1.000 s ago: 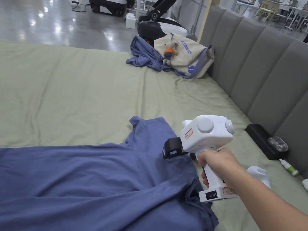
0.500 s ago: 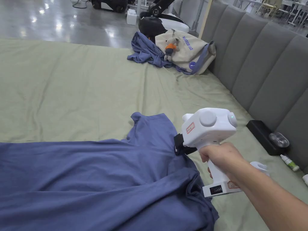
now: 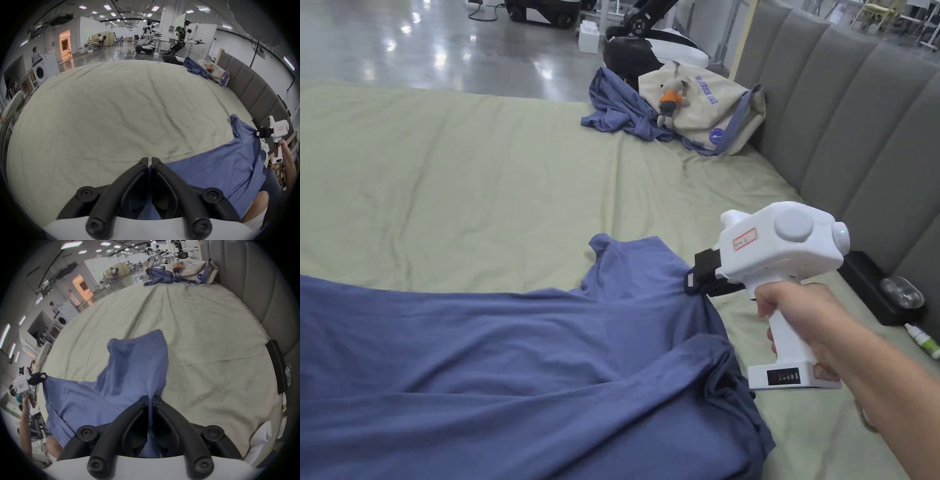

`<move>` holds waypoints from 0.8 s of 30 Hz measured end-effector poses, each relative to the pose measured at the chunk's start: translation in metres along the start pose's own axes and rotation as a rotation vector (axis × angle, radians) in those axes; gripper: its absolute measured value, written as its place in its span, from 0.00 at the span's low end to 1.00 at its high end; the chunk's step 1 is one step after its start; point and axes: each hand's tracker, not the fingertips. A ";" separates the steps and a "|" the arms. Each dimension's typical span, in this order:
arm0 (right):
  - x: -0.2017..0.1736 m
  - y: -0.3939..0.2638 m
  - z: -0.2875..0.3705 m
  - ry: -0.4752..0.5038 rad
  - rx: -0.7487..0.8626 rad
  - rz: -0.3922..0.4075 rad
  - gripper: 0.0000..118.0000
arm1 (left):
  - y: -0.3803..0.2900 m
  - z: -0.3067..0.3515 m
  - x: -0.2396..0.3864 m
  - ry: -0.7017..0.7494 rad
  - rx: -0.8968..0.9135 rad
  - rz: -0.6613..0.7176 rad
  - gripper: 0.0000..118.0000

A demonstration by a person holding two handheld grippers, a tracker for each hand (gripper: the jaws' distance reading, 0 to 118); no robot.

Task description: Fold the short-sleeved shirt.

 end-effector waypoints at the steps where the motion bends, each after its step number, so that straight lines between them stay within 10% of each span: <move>1: 0.001 -0.001 0.006 -0.002 0.018 -0.002 0.04 | 0.001 0.003 -0.001 -0.005 0.001 0.001 0.03; 24: 0.003 -0.085 0.119 0.245 0.247 0.136 0.04 | -0.064 0.130 -0.030 -0.204 0.220 0.026 0.03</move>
